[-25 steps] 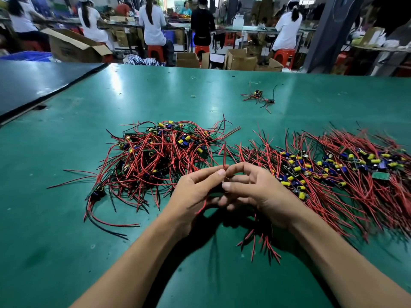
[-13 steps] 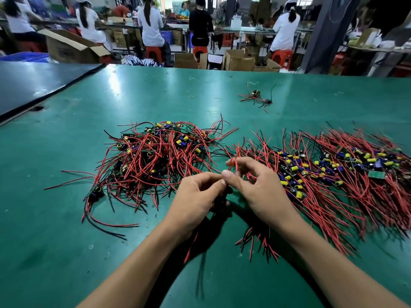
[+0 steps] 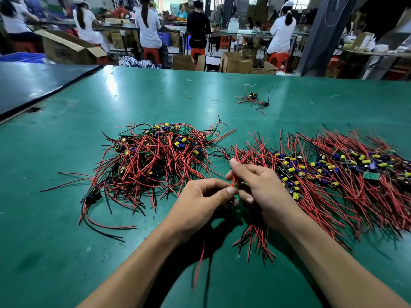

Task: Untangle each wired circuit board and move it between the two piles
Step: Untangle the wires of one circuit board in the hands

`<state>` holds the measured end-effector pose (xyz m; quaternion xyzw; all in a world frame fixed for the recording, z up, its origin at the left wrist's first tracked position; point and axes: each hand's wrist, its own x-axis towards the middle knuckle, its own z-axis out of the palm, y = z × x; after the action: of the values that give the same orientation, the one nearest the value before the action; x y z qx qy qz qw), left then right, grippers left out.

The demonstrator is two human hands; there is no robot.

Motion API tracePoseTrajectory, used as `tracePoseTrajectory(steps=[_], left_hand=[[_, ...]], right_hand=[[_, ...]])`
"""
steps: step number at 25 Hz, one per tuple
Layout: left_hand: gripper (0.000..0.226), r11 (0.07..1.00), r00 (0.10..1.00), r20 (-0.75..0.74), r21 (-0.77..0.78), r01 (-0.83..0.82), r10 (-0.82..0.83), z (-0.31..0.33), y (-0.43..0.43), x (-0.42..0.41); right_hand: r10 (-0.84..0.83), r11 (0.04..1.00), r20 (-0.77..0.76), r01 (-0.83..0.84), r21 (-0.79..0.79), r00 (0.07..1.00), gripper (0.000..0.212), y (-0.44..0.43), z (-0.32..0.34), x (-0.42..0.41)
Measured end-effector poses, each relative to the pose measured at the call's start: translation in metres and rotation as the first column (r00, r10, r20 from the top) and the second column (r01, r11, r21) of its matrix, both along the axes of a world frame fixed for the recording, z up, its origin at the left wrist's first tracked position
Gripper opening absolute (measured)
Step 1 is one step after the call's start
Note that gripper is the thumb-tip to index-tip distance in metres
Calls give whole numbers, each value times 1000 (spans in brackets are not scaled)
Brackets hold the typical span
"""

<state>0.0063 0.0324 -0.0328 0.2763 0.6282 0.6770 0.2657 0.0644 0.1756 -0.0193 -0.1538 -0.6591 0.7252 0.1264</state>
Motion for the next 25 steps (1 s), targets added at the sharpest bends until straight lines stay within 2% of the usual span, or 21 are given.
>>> tracePoseTrajectory(steps=[3, 5, 7, 10, 13, 15, 18, 20, 23, 25], left_hand=[[13, 999, 997, 79, 44, -13, 9, 0, -1, -2], [13, 999, 996, 88, 41, -2, -2, 0, -2, -2], [15, 999, 995, 98, 36, 15, -18, 0, -2, -3], [14, 999, 991, 130, 32, 38, -42, 1, -2, -4], [11, 997, 988, 133, 36, 70, -74, 0, -2, -3], [11, 996, 990, 117, 26, 80, -82, 0, -1, -3], [10, 995, 994, 56, -20, 97, -96, -1, -2, -4], [11, 993, 994, 5, -50, 110, -110, -1, -2, -4], [12, 993, 995, -13, -65, 96, -97, 0, -3, -4], [11, 997, 997, 36, -44, 67, -65, 0, -2, -4]], right_hand=[[122, 984, -6, -120, 135, 993, 30, -1, -1, 4], [154, 979, 13, -154, 133, 988, 32, -1, -3, 5], [113, 977, 17, -114, 181, 993, 33, 1, -3, 4], [-24, 953, -25, 31, 303, 999, 37, 10, -3, 2], [-115, 977, -80, 127, 173, 990, 38, 18, -1, 1], [-145, 989, -20, 145, 3, 989, 45, 20, 2, -1], [-65, 953, 125, 99, -288, 990, 59, 24, 8, -2], [22, 904, 128, 35, -426, 992, 54, 27, 11, 0], [64, 861, 127, 10, -509, 990, 50, 27, 11, 1], [49, 899, 118, 8, -439, 992, 51, 24, 9, 0]])
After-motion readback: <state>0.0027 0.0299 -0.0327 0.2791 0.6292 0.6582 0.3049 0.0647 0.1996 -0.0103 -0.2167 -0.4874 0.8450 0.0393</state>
